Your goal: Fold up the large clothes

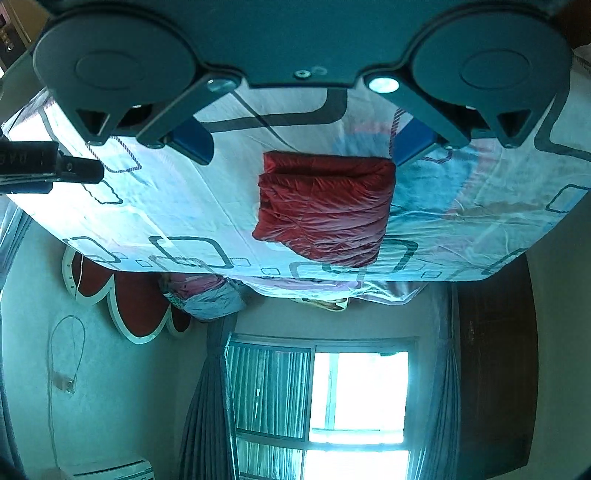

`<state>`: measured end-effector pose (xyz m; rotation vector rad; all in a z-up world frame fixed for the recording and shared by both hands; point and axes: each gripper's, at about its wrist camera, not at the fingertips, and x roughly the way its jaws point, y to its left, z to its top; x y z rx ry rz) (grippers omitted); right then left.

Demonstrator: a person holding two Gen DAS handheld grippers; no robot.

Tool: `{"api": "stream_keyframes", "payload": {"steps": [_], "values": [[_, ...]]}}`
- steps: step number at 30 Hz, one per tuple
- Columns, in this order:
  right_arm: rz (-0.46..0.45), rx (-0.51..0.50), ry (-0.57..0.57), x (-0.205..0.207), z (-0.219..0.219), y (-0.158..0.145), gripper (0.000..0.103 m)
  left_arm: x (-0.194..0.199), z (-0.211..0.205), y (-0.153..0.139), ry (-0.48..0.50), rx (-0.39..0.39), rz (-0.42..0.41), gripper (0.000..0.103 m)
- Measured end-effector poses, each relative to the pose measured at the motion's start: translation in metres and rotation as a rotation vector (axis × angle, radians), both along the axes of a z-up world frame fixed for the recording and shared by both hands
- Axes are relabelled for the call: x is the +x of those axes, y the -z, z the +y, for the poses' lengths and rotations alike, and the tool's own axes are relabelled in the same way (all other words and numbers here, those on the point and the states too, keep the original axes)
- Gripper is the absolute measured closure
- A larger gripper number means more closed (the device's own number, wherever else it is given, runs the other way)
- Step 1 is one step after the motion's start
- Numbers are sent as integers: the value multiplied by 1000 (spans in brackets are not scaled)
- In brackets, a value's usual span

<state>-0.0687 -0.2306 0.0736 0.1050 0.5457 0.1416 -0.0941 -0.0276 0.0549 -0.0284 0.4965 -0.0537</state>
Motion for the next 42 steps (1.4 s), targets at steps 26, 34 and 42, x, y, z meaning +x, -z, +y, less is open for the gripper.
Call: {"api": "stream_keyframes", "payload": {"steps": [26,34,42], "values": [[-52,-9,-30,-8,-3,-18,0,-12,1,-11,4,8,-55,0],[-58,-20,-24,-10,-1,-18,0,-11,2,-11,11,15,-59,0],[-58,-20,-27,-12,-1,-18,0,-10,3,-11,10,14,-62,0]]}}
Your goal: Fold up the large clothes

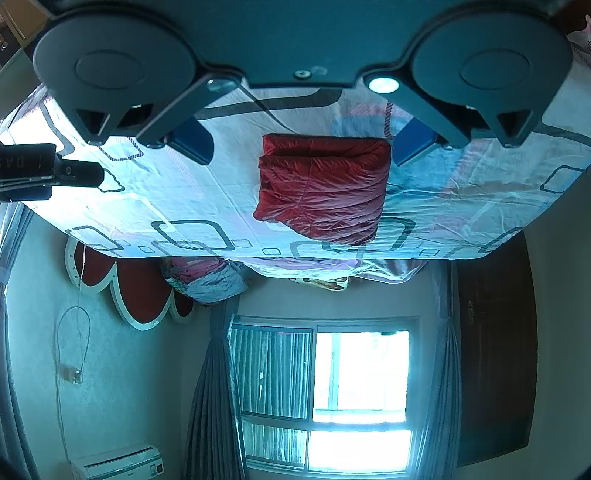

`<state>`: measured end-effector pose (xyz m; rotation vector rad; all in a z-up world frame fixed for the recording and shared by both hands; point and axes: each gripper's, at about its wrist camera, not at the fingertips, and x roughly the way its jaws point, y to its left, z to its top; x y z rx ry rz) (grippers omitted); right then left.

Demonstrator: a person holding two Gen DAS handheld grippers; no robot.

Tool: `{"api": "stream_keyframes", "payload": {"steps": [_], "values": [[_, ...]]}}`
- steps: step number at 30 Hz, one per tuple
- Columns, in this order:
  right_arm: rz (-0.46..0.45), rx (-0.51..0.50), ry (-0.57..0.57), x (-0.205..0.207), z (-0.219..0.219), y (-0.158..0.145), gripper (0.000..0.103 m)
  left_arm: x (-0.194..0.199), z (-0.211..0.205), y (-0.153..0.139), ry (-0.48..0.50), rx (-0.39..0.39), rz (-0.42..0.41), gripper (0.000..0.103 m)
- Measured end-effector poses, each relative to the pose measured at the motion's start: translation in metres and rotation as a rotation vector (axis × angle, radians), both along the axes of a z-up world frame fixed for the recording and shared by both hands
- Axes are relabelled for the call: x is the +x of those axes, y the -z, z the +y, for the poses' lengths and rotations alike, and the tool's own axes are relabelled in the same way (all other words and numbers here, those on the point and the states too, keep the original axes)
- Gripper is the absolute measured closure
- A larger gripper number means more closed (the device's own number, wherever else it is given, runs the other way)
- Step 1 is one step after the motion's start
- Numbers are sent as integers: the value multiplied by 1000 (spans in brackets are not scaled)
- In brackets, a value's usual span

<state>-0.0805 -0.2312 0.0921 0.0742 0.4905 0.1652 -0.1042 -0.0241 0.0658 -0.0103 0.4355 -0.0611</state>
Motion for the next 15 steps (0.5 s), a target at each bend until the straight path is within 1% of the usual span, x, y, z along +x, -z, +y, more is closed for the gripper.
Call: {"api": "stream_keyframes", "payload": {"steps": [15], "values": [[3,1,-4,2,-2,0,0,0,-1,0,0,4,-4,0]]}}
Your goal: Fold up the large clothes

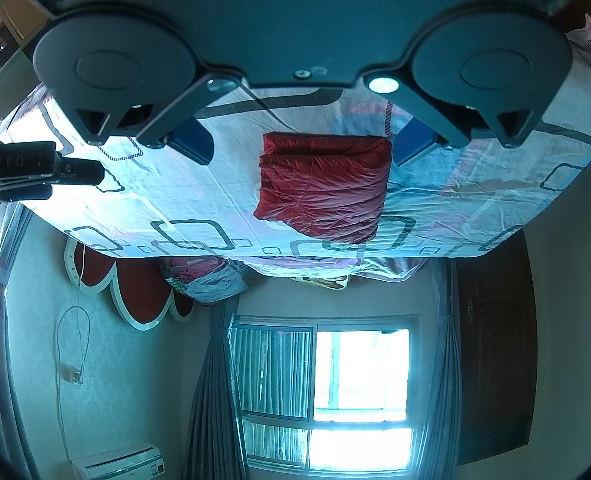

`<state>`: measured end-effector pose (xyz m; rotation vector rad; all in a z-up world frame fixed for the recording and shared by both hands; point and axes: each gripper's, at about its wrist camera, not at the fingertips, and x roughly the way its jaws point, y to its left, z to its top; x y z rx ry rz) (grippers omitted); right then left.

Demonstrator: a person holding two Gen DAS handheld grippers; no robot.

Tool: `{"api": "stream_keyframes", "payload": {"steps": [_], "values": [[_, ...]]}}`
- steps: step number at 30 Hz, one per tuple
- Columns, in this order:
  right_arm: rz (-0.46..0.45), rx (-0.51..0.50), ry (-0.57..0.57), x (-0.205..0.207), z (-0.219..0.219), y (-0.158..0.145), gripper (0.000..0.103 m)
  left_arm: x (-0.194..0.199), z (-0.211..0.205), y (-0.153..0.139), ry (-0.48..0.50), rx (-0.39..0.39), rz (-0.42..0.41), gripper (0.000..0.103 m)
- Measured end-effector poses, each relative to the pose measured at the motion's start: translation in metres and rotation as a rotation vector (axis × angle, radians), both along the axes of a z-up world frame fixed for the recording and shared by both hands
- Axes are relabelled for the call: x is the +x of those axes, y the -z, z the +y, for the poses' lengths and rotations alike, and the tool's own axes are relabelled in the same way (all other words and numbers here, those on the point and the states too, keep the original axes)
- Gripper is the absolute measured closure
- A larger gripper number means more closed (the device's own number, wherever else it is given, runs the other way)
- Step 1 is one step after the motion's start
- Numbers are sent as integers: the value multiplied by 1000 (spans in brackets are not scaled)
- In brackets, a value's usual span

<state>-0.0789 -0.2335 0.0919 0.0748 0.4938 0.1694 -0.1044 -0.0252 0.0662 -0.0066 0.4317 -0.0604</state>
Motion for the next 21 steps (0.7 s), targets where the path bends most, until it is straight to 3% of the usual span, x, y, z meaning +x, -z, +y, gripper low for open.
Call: {"api": "stream_keyframes", "payload": {"steps": [21], "values": [[4,-4,-19,3,-4,2,0,2,1,1,-7,-3,0,0]]}}
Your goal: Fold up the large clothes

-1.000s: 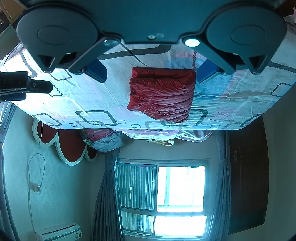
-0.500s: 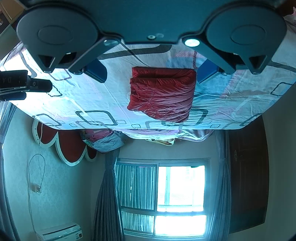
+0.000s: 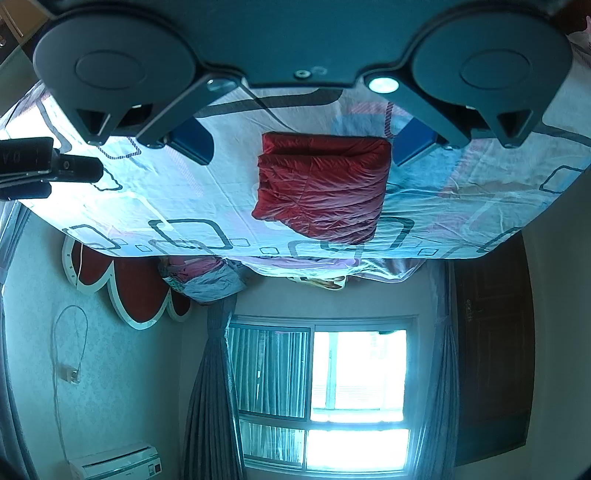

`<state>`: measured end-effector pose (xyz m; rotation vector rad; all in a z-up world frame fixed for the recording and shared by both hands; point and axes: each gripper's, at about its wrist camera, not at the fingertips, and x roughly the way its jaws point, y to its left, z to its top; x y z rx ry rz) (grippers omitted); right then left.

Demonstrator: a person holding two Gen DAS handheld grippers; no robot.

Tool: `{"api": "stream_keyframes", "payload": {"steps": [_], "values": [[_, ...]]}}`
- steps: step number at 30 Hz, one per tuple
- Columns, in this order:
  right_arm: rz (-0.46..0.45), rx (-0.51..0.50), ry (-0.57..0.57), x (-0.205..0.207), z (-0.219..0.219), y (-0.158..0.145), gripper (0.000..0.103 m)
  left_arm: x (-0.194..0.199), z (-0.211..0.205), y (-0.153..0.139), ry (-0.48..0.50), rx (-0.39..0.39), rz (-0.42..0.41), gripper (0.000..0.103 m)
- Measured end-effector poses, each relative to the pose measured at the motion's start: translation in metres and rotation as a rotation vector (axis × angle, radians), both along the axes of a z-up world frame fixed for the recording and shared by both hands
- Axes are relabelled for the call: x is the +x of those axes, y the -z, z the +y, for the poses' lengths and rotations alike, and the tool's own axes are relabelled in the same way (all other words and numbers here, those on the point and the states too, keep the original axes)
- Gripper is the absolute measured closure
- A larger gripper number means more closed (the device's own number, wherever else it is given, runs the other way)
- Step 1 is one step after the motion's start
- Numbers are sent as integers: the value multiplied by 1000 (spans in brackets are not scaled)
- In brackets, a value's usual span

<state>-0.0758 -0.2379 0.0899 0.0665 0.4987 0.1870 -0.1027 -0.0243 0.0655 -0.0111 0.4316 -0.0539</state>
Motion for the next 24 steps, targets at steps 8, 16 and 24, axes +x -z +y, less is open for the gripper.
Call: {"api": "stream_keyframes", "payload": {"steps": [8,16,24], "values": [[4,0,-1,1,-2,0,0,2,1,2,1,-8,4,0],[3,3,-5,3,-2,1,0,2,0,2,3,-13,3,0],[-1,4,-17,3,-1,1,0,4,3,1,12,-36,-8,0]]}}
